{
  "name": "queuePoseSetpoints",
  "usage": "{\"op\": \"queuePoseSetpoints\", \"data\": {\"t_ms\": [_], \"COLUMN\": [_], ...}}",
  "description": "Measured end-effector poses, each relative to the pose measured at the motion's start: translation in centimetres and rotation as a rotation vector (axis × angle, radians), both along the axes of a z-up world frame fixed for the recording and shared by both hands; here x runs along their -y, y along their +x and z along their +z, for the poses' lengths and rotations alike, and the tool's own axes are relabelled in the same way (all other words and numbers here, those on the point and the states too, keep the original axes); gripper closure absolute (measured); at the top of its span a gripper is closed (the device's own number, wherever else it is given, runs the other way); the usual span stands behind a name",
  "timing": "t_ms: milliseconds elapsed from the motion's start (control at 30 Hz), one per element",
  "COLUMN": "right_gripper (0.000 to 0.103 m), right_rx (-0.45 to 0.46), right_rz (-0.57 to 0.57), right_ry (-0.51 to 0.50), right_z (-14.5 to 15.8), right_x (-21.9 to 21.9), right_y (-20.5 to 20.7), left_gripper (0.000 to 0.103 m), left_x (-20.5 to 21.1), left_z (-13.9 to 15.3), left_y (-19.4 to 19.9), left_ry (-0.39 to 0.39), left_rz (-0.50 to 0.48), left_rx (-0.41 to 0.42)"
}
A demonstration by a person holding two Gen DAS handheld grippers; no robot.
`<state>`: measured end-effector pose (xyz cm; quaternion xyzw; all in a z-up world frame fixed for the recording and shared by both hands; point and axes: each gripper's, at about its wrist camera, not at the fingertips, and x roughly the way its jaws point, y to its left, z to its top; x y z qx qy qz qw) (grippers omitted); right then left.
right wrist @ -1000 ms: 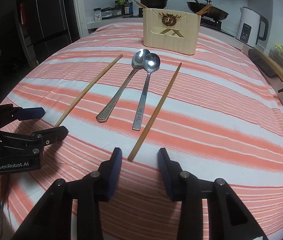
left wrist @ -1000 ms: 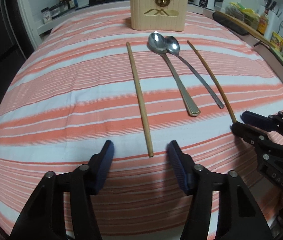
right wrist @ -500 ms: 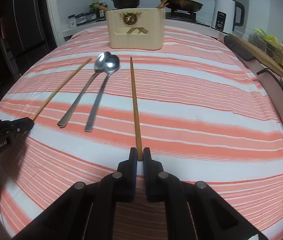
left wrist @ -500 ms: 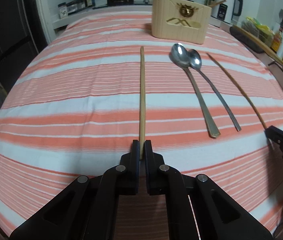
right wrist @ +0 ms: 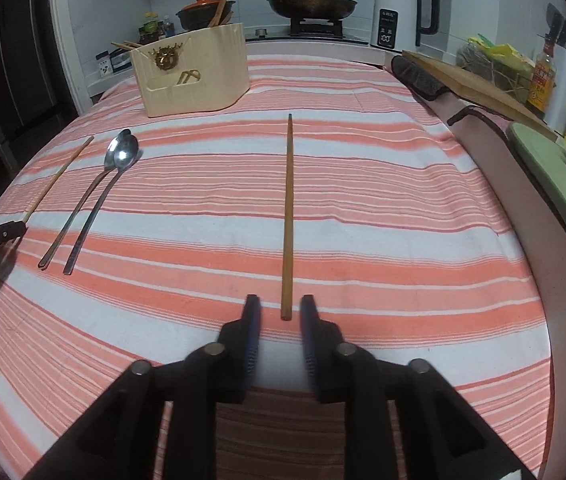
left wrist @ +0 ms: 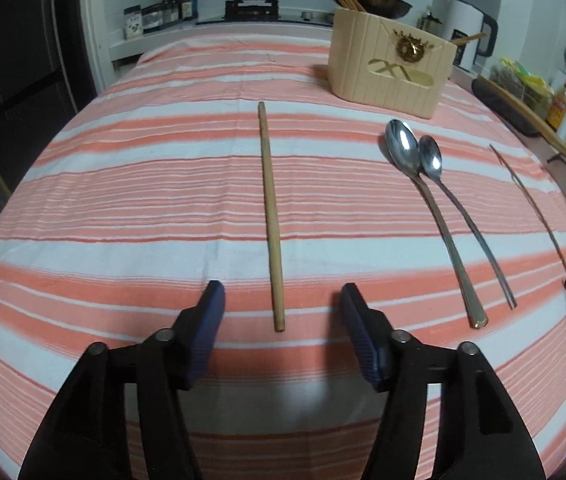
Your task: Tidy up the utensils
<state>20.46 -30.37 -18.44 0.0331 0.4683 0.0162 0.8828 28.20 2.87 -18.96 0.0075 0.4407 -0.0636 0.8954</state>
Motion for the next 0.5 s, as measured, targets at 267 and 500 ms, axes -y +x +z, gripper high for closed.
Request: {"op": "queuePoseSetpoints", "data": {"t_ms": [267,500], "right_gripper": [0.051,0.049], "right_rx": [-0.003,-0.005], "right_rz": [0.042,0.043], "right_ry": [-0.041,-0.052], "right_z": [-0.1,-0.2], "right_x": [-0.4,-0.5], "right_y": [-0.6,-0.5], "left_gripper": [0.0,0.0], "left_x": [-3.4,-2.2], "left_z": [-0.7,-0.7], "left_y": [-2.2,-0.3], "left_ry": [0.028,0.072], "left_rz": [0.021,0.011], "left_rx": [-0.053,-0.029]}}
